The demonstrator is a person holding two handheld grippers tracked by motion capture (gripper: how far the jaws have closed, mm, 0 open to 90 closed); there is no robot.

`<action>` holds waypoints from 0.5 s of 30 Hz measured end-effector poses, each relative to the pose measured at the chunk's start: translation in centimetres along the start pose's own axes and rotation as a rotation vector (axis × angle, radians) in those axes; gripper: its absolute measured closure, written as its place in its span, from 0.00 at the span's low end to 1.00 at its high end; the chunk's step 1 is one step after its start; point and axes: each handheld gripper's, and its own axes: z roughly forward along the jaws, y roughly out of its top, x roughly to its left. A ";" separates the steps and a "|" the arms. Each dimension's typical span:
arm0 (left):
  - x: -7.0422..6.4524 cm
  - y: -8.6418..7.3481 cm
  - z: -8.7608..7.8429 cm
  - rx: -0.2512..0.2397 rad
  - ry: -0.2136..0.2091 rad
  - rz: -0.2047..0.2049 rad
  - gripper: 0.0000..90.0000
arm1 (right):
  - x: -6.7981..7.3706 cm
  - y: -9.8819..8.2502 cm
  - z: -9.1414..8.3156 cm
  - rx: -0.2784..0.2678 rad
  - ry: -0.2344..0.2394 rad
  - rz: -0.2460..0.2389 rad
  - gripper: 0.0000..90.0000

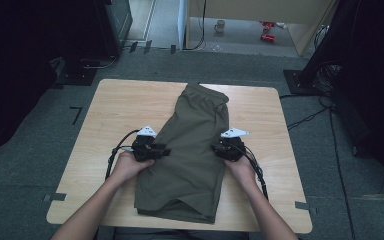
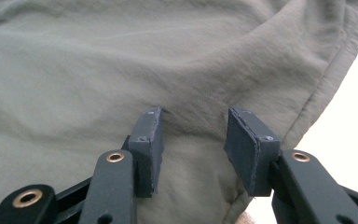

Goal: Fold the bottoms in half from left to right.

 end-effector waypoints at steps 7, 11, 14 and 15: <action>-1.9 -1.1 -0.4 -0.003 0.041 0.054 0.67 | 0.3 -0.4 -0.2 -0.011 -0.003 0.000 0.59; -2.7 -1.6 -0.6 -0.004 0.061 0.065 0.67 | 0.6 -0.6 -0.4 -0.013 -0.002 0.000 0.59; -3.1 -1.9 -0.8 -0.006 0.063 0.064 0.67 | 0.7 -0.8 -0.6 -0.019 0.000 -0.002 0.59; -3.2 -2.0 -0.9 -0.005 0.059 0.060 0.67 | 0.7 -0.9 -0.6 -0.020 0.001 -0.002 0.59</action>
